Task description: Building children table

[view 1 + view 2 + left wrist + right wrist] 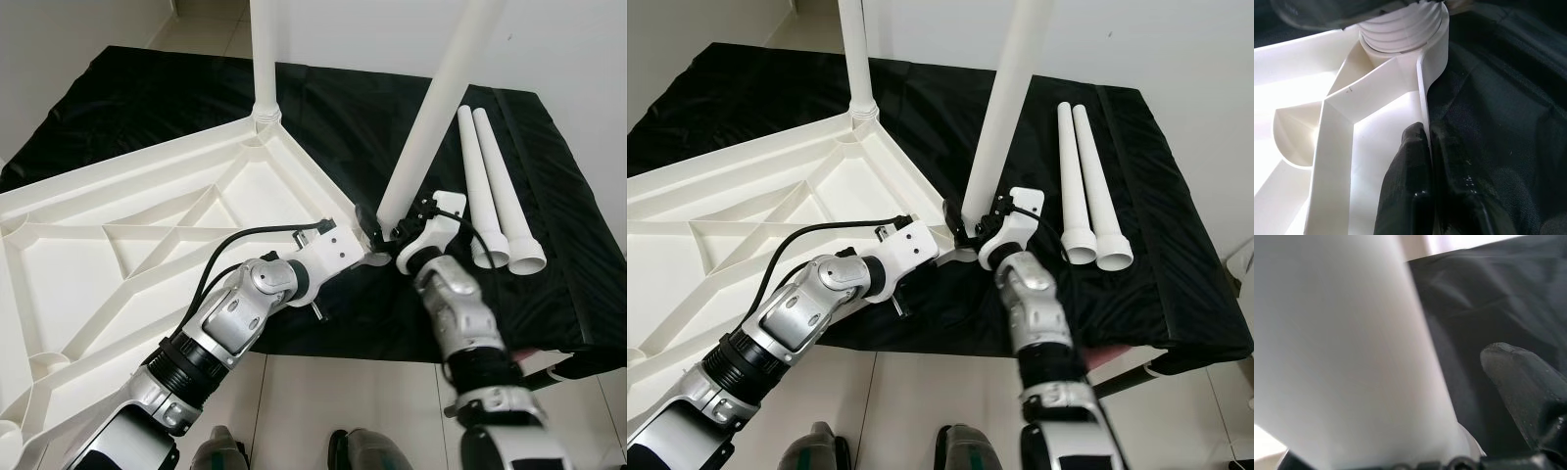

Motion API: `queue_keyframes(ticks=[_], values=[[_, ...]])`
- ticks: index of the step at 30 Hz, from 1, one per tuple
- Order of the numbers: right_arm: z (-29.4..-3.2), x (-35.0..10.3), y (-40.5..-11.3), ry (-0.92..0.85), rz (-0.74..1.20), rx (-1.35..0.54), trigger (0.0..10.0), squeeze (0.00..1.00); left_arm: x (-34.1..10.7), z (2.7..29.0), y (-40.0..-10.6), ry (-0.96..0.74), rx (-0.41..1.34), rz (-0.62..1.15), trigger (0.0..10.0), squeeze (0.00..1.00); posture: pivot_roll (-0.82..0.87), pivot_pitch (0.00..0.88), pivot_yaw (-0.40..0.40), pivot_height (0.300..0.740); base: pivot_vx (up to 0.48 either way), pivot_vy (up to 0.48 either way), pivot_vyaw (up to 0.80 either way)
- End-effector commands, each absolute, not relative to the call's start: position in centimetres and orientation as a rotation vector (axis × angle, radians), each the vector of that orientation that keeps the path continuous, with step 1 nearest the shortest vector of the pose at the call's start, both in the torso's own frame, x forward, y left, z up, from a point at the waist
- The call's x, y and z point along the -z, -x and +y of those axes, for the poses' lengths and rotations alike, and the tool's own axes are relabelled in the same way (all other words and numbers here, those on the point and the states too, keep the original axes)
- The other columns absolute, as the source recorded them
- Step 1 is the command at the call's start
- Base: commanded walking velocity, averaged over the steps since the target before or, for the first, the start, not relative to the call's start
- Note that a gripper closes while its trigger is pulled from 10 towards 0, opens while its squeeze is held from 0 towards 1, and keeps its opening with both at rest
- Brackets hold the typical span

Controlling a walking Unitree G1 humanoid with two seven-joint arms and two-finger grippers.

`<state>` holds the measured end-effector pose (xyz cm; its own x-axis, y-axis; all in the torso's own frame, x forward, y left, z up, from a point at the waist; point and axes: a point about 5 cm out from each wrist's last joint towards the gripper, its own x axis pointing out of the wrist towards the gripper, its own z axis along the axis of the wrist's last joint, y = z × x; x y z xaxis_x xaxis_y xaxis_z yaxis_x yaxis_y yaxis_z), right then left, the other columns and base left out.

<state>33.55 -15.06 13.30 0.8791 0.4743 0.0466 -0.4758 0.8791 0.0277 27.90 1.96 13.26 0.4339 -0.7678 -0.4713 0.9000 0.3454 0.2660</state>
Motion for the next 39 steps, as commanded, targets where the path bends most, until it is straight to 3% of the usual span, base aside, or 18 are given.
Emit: queue_keyframes(ticks=[1, 14, 26, 27, 28, 29, 39], values=[[-14.1, -14.0, -33.9, 0.010, -0.065, -0.602, 10.0, 0.00, -12.8, 0.2, -26.3, -0.543, 1.269, 0.302, 10.0, 0.00, -0.05, 0.017, -0.004, 0.740, 0.000, 0.000, 0.00], [-13.5, -12.2, -34.6, 0.027, 0.035, -0.742, 10.0, 0.00, -12.7, 0.3, -26.0, -0.551, 1.298, 0.311, 10.0, 0.00, -0.05, 0.019, 0.006, 0.740, 0.000, 0.000, 0.00], [-14.1, -11.3, -35.5, 0.047, 0.067, -0.698, 10.0, 0.00, -12.6, 0.3, -25.8, -0.560, 1.315, 0.316, 10.0, 0.00, -0.04, 0.015, 0.014, 0.740, 0.000, 0.000, 0.00], [-14.1, -11.4, -35.5, 0.037, 0.063, -0.703, 6.7, 0.00, -12.6, 0.4, -25.8, -0.561, 1.316, 0.316, 10.0, 0.00, -0.05, 0.016, 0.014, 0.740, 0.000, 0.000, 0.00], [-14.1, -11.4, -35.5, 0.027, 0.056, -0.712, 0.9, 0.00, -12.6, 0.3, -25.7, -0.561, 1.317, 0.316, 10.0, 0.00, -0.05, 0.018, 0.013, 0.740, 0.000, 0.000, 0.00], [-14.1, -11.5, -35.5, 0.015, 0.050, -0.719, 0.0, 0.00, -12.6, 0.3, -25.7, -0.561, 1.318, 0.317, 10.0, 0.00, -0.05, 0.018, 0.013, 0.740, 0.000, 0.000, 0.00], [-14.5, -11.4, -35.3, -0.022, 0.027, -0.714, 0.0, 0.00, -12.5, 0.3, -25.6, -0.556, 1.318, 0.319, 10.0, 0.00, -0.05, 0.023, 0.006, 0.740, 0.000, 0.000, 0.00]])
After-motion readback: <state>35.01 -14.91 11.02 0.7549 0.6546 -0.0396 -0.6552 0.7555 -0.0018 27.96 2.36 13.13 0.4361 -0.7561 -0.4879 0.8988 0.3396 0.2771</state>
